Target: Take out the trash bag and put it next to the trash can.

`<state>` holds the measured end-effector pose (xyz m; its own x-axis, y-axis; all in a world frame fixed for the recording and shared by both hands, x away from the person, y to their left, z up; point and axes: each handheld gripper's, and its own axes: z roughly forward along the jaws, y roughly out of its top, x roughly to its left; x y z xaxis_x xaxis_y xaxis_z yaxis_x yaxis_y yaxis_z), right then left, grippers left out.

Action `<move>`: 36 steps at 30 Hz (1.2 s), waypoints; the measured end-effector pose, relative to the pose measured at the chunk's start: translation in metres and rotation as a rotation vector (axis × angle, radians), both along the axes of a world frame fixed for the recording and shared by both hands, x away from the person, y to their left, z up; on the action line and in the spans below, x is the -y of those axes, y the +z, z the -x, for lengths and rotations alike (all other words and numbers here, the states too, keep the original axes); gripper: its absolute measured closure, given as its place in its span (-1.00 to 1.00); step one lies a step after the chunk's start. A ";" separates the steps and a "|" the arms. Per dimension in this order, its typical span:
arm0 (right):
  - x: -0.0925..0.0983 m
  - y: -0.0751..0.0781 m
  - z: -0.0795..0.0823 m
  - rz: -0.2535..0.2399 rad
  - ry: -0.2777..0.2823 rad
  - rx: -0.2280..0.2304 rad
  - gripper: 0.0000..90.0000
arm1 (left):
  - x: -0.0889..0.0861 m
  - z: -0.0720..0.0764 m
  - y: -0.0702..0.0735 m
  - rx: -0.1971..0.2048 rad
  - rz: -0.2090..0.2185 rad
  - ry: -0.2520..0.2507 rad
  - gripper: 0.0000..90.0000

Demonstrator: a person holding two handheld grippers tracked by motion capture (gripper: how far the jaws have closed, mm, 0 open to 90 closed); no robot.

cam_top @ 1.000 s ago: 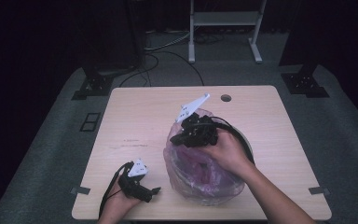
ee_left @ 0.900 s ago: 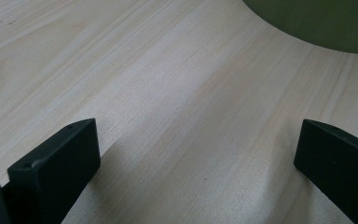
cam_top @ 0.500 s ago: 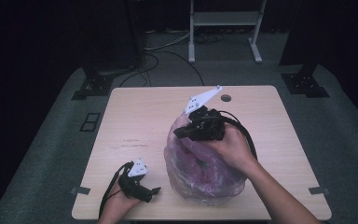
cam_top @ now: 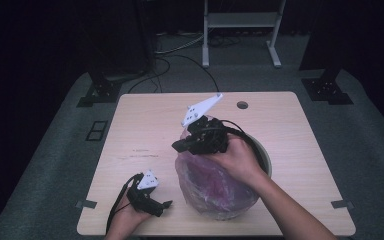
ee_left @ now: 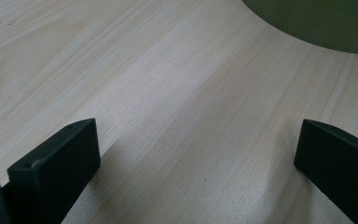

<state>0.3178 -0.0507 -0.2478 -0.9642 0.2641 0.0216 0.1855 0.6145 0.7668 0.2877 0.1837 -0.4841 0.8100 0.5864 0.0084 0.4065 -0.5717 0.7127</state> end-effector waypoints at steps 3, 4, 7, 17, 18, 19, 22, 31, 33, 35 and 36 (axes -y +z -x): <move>-0.007 -0.002 0.002 0.013 0.009 -0.007 1.00 | 0.000 0.000 0.000 0.001 -0.001 0.000 -1.00; -0.009 -0.004 0.001 0.025 0.014 -0.007 1.00 | 0.000 0.000 0.000 0.001 -0.001 0.000 -1.00; -0.009 -0.010 0.000 0.043 0.011 -0.016 1.00 | 0.000 0.000 0.000 0.000 0.000 0.000 -1.00; 0.028 0.001 0.000 -0.003 -0.043 0.000 0.58 | 0.000 0.000 0.000 0.000 -0.001 0.000 -1.00; 0.033 0.002 0.001 -0.005 -0.053 0.004 0.56 | 0.000 0.000 0.000 0.000 -0.001 0.000 -1.00; 0.038 0.004 0.002 -0.004 -0.060 0.006 0.52 | 0.000 0.000 0.000 0.001 -0.001 0.000 -1.00; 0.052 0.007 0.005 -0.010 -0.084 0.013 0.42 | 0.000 0.000 0.000 0.000 -0.001 0.000 -1.00; 0.063 0.002 0.011 -0.013 -0.072 -0.023 0.13 | 0.000 0.000 0.000 0.000 -0.001 0.000 -1.00; 0.057 -0.002 0.009 -0.004 -0.062 -0.037 0.11 | 0.000 0.000 0.000 0.000 -0.001 0.000 -1.00; 0.052 -0.007 0.007 0.002 -0.056 -0.050 0.10 | 0.000 0.000 0.000 0.000 -0.001 0.000 -1.00; 0.048 -0.010 0.006 0.006 -0.051 -0.059 0.10 | 0.000 0.000 0.000 0.000 -0.001 0.000 -1.00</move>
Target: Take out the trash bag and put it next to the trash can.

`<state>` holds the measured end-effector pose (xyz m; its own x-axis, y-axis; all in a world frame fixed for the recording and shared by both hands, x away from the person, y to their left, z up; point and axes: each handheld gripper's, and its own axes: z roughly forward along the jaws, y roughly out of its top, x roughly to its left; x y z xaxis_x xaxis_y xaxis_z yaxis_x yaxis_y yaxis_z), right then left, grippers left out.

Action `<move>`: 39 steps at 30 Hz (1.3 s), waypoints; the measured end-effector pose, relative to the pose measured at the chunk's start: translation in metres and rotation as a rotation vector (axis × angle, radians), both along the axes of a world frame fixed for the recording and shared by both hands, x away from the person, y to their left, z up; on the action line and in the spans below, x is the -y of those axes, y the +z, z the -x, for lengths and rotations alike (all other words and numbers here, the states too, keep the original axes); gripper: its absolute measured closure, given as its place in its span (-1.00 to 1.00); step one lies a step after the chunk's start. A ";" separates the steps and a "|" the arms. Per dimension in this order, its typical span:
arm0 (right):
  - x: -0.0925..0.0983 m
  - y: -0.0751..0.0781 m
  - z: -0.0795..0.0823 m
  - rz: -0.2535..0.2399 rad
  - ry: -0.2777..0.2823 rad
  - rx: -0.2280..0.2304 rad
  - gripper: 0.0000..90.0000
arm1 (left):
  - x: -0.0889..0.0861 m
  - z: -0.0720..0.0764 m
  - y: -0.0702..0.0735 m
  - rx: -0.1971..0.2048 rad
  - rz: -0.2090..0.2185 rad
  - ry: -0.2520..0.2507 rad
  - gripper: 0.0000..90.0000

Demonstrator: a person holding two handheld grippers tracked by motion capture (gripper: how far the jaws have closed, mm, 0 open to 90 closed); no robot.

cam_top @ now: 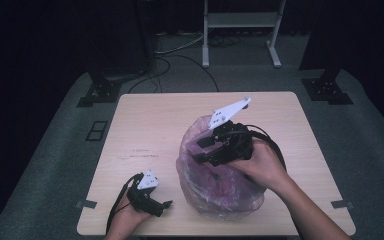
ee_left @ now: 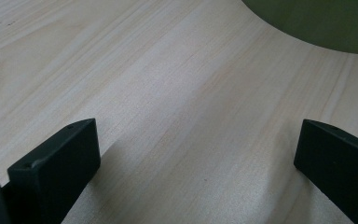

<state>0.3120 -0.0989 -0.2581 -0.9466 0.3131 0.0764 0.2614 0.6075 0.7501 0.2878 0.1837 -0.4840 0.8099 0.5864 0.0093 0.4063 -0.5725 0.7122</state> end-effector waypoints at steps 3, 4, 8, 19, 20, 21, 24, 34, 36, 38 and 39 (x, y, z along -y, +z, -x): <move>-0.008 -0.005 -0.001 0.007 0.012 -0.007 0.11 | 0.000 0.000 0.000 0.000 0.000 0.000 -1.00; -0.011 -0.007 -0.001 0.010 0.017 -0.007 0.11 | 0.000 0.000 0.000 0.000 0.000 0.000 -1.00; -0.021 -0.013 -0.002 0.021 0.030 -0.017 0.12 | 0.000 0.000 0.000 0.000 0.000 0.001 -1.00; -0.032 -0.022 -0.004 0.034 0.061 -0.038 0.26 | 0.000 0.000 0.000 0.000 0.001 0.001 -1.00; -0.032 -0.022 -0.004 0.029 0.067 -0.046 0.33 | 0.000 0.000 0.000 0.000 0.001 0.001 -1.00; -0.032 -0.022 -0.004 0.027 0.072 -0.052 0.38 | 0.000 0.000 0.000 0.000 0.001 0.001 -1.00; -0.032 -0.022 -0.005 0.013 0.092 -0.073 0.66 | 0.000 0.000 0.000 0.000 0.000 0.000 -1.00; -0.030 -0.022 -0.002 0.029 0.087 -0.027 1.00 | 0.000 0.000 0.000 0.000 0.001 0.000 -1.00; -0.026 -0.018 -0.002 0.004 0.073 -0.012 1.00 | 0.000 0.000 0.000 0.000 0.001 0.000 -1.00; -0.021 -0.012 -0.002 -0.024 0.055 -0.001 1.00 | 0.000 0.000 0.000 0.000 0.001 0.000 -1.00; -0.018 -0.009 -0.003 -0.034 0.052 0.008 1.00 | 0.000 0.000 0.000 0.000 0.001 0.000 -1.00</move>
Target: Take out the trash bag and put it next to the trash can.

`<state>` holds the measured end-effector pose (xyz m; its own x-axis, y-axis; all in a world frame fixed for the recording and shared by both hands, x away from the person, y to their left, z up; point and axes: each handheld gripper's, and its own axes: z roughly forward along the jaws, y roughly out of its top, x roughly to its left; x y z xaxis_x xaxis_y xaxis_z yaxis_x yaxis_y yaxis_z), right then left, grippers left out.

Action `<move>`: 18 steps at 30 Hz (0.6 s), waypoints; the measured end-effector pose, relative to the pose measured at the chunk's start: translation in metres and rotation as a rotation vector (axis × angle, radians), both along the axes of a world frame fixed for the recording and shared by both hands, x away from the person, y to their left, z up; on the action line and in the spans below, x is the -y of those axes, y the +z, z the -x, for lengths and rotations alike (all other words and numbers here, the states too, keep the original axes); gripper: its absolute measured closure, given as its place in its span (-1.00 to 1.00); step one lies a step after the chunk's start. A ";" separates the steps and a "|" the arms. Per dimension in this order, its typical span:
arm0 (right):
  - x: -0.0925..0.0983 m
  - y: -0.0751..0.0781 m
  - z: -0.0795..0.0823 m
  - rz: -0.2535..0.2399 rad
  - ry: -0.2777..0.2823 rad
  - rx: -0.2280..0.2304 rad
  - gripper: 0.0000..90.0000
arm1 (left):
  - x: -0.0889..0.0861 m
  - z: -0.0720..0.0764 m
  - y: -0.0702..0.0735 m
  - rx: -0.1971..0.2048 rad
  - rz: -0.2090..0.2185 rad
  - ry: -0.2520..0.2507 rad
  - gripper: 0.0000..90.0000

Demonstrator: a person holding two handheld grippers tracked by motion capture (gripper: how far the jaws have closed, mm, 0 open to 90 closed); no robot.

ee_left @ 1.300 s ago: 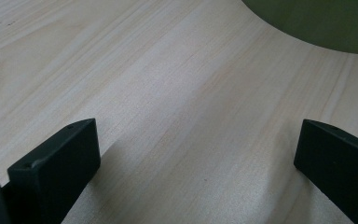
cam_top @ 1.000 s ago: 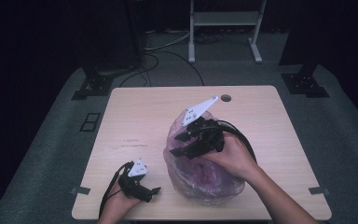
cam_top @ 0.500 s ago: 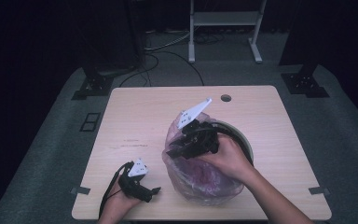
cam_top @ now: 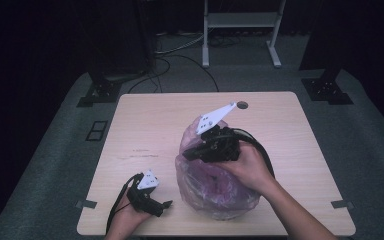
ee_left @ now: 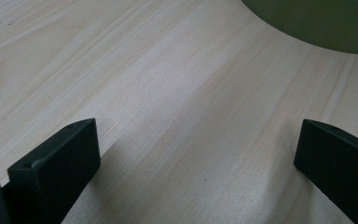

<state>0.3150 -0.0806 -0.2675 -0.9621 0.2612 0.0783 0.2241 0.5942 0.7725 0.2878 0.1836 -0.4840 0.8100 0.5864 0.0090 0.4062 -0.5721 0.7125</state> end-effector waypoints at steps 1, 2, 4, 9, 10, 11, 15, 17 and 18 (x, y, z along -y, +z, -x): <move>0.002 0.002 0.000 -0.008 -0.003 0.001 1.00 | 0.000 0.000 0.000 0.000 0.000 0.000 -1.00; 0.004 0.005 -0.001 -0.017 -0.009 0.003 1.00 | 0.000 0.000 0.000 0.000 0.000 0.000 -1.00; 0.009 0.010 -0.001 -0.031 -0.024 0.016 1.00 | 0.000 0.000 0.000 0.000 0.000 0.000 -1.00; 0.024 0.026 -0.002 -0.089 -0.062 0.051 1.00 | 0.000 0.000 0.000 -0.001 0.000 0.000 -1.00; 0.027 0.030 -0.002 -0.100 -0.069 0.057 1.00 | 0.000 0.000 0.000 -0.001 0.001 0.000 -1.00; 0.030 0.034 -0.002 -0.107 -0.079 0.062 1.00 | 0.000 0.000 0.000 -0.001 0.000 0.000 -1.00; 0.041 0.050 -0.002 -0.140 -0.111 0.095 1.00 | 0.000 0.000 0.000 -0.001 -0.002 -0.001 -1.00; 0.046 0.059 -0.002 -0.155 -0.122 0.114 1.00 | 0.000 0.000 0.000 0.000 -0.002 -0.001 -1.00; 0.048 0.064 -0.002 -0.161 -0.131 0.122 1.00 | 0.000 0.000 0.000 0.000 -0.002 -0.001 -1.00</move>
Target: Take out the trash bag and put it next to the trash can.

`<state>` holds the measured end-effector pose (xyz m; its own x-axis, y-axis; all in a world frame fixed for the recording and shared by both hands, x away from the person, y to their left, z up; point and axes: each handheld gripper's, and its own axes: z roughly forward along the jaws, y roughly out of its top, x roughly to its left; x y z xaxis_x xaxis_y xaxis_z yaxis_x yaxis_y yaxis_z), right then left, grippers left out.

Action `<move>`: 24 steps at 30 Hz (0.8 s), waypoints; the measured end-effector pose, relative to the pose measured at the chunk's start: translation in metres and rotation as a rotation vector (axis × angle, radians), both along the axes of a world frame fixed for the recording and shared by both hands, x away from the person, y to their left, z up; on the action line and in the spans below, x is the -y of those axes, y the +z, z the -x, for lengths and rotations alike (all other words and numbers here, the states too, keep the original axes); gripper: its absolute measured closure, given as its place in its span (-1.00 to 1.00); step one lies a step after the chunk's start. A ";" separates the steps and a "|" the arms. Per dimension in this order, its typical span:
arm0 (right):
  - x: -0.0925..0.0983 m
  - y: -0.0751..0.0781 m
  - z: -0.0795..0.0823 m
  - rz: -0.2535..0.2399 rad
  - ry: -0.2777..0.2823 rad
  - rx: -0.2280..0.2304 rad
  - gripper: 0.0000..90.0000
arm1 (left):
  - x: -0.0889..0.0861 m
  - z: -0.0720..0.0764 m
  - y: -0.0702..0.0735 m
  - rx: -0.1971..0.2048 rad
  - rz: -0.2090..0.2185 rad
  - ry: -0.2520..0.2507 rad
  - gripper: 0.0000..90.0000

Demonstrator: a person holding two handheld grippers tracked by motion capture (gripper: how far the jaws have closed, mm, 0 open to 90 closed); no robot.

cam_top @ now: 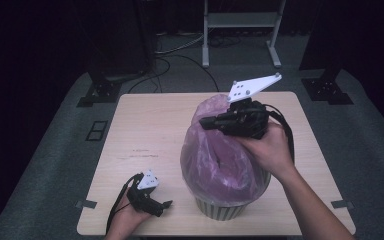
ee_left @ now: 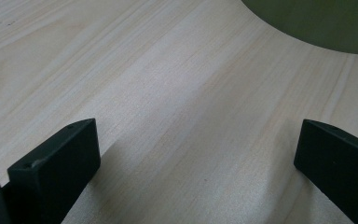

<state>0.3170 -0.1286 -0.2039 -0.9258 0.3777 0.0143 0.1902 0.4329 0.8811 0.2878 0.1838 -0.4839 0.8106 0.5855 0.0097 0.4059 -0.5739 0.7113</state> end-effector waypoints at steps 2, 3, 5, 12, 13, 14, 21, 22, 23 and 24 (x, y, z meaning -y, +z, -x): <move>0.005 0.009 0.000 -0.016 -0.016 0.014 1.00 | 0.000 0.000 0.000 0.000 0.000 0.000 -1.00; 0.008 0.013 -0.001 -0.022 -0.022 0.023 1.00 | 0.000 0.000 0.000 0.000 0.001 0.000 -1.00; 0.013 0.021 -0.003 -0.038 -0.040 0.035 1.00 | 0.000 0.000 0.000 0.000 0.001 0.000 -1.00; 0.033 0.047 -0.013 -0.100 -0.096 0.070 1.00 | 0.000 0.000 0.000 0.001 0.002 0.002 -1.00; 0.035 0.050 -0.015 -0.105 -0.103 0.075 1.00 | 0.000 0.000 0.000 0.001 0.003 0.002 -1.00; 0.038 0.054 -0.017 -0.113 -0.112 0.079 1.00 | 0.000 0.000 0.000 0.001 0.002 0.002 -1.00; 0.050 0.084 -0.028 -0.136 -0.165 0.123 1.00 | 0.000 0.000 0.000 0.000 0.001 0.001 -1.00; 0.051 0.088 -0.030 -0.143 -0.172 0.125 1.00 | 0.000 0.000 0.000 0.000 0.000 0.001 -1.00; 0.053 0.092 -0.032 -0.149 -0.177 0.133 1.00 | 0.000 0.000 0.000 0.000 0.000 0.001 -1.00; 0.054 0.097 -0.033 -0.154 -0.185 0.138 1.00 | 0.000 0.000 0.000 0.000 0.001 0.001 -1.00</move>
